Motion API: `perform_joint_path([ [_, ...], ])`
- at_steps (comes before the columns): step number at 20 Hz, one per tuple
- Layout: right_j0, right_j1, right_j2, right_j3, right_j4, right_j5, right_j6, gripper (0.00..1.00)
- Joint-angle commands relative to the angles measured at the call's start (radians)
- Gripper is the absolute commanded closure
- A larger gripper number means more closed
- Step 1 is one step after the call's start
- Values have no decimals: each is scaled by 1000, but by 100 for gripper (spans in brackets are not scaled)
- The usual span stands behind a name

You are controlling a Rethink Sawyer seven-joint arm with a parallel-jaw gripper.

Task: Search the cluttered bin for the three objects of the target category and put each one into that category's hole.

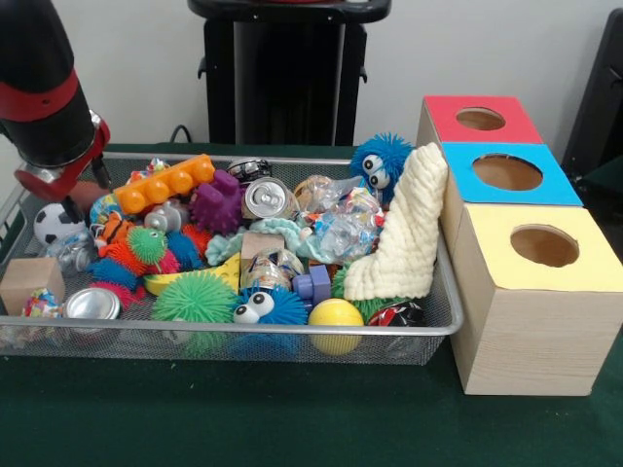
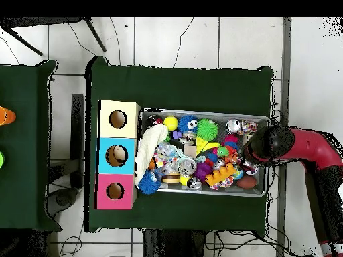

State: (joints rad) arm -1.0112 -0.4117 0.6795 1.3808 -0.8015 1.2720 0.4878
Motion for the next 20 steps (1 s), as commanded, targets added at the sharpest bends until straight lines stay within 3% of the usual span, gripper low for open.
perform_joint_path([
  [1,-14,61,85,51,-1,-94,-324,0],
  [11,-29,100,97,25,-25,-154,-341,0],
  [20,-17,125,62,-33,-66,-159,-355,0],
])
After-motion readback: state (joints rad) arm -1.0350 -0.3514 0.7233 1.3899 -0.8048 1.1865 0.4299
